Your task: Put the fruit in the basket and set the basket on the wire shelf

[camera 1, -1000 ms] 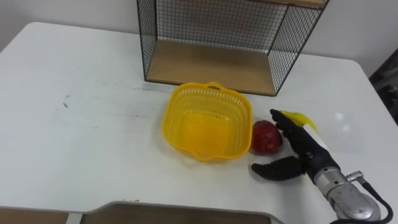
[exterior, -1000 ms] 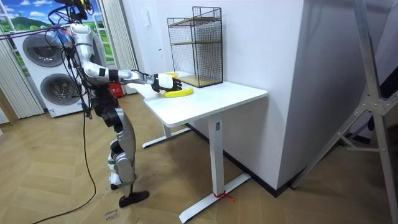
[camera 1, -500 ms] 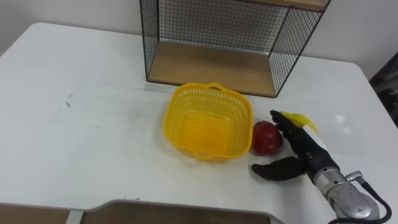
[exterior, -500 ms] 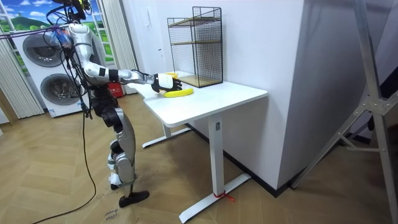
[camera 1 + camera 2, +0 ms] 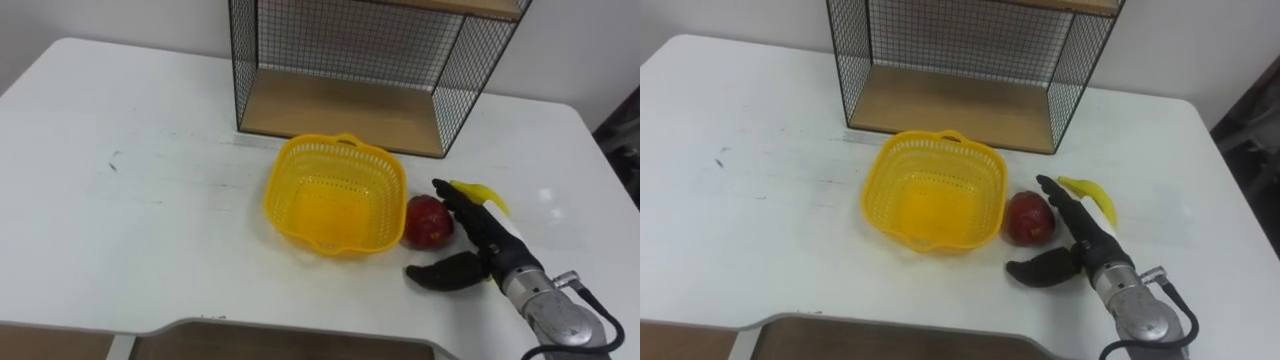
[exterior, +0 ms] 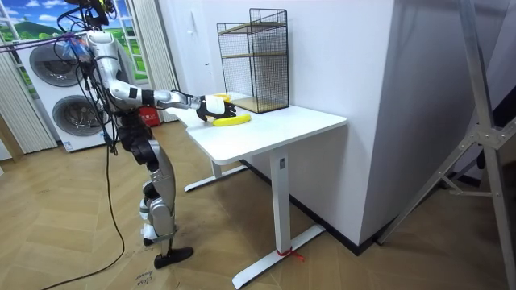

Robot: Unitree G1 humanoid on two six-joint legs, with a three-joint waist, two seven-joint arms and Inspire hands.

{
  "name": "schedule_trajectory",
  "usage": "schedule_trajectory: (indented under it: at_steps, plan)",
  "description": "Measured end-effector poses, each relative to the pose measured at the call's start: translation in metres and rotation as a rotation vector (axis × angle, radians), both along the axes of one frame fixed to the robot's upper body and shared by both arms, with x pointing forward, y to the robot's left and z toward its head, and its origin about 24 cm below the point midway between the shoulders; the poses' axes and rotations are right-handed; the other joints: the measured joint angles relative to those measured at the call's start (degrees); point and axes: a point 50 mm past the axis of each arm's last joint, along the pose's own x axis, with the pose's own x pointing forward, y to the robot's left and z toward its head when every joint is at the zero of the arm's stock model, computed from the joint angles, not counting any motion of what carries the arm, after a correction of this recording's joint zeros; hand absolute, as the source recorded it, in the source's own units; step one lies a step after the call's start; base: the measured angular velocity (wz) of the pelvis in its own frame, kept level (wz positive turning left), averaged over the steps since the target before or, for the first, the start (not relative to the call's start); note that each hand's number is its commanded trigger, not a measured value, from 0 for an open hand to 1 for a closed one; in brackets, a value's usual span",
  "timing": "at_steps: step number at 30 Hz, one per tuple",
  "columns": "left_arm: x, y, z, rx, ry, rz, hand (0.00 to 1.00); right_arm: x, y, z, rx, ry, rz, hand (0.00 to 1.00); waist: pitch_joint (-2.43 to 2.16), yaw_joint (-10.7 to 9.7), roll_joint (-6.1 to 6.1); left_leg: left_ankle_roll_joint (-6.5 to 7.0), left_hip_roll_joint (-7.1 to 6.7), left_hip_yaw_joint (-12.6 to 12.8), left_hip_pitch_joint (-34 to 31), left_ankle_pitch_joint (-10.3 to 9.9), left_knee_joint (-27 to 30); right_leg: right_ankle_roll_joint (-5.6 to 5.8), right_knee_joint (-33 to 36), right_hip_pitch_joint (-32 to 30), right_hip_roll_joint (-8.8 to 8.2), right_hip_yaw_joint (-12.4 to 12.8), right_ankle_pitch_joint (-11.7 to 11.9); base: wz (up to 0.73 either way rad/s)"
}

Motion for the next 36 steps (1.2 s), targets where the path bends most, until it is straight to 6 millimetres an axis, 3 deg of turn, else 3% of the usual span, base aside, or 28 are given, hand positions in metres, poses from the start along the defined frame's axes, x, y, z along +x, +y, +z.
schedule_trajectory:
  at_steps: [5,6,7,8,21,36]
  plan:
    - [-0.002,0.0,0.0,0.005,0.029,-0.018,0.0,0.004,-0.001,-0.002,-0.006,0.01,-0.001,0.0,-0.18,0.1,0.32,0.0,0.0,-0.3,0.0,0.0,0.1,-0.04,0.0,0.1,0.01,0.0,0.2,0.0]
    - [-0.003,-0.001,0.0,0.006,0.034,-0.022,0.0,0.005,-0.001,-0.002,-0.008,0.012,0.001,0.36,-0.27,0.1,0.47,0.0,0.0,-0.4,0.0,0.0,0.1,-0.05,0.0,0.1,0.01,0.0,0.2,0.0]
    - [-0.003,-0.001,-0.001,0.006,0.036,-0.025,0.0,0.005,-0.001,-0.002,-0.009,0.014,0.002,0.81,-0.3,0.1,0.53,0.0,0.0,-0.4,0.0,0.0,0.1,-0.05,0.0,0.1,0.01,0.0,0.2,0.0]
    - [-0.003,-0.001,-0.001,0.007,0.036,-0.026,0.0,0.005,-0.001,-0.002,-0.012,0.017,0.002,1.0,-0.33,0.1,0.59,-0.01,-0.01,-0.5,0.0,0.0,0.2,-0.05,0.0,0.2,0.01,0.0,0.2,0.04]
    - [0.002,-0.003,-0.001,0.004,0.027,-0.034,0.0,0.027,-0.015,0.008,-0.13,-0.016,-0.073,1.0,-0.36,0.2,0.55,-0.02,0.0,-0.7,0.4,0.0,-0.1,0.02,-1.0,0.7,0.16,0.0,0.3,0.01]
    - [0.008,-0.003,-0.001,0.002,0.017,-0.037,0.0,0.025,-0.013,0.001,-0.108,0.015,-0.077,1.0,-0.48,0.2,0.26,-0.02,0.0,-0.7,0.5,0.0,-0.1,-0.01,-0.8,1.0,0.1,0.0,0.3,0.0]
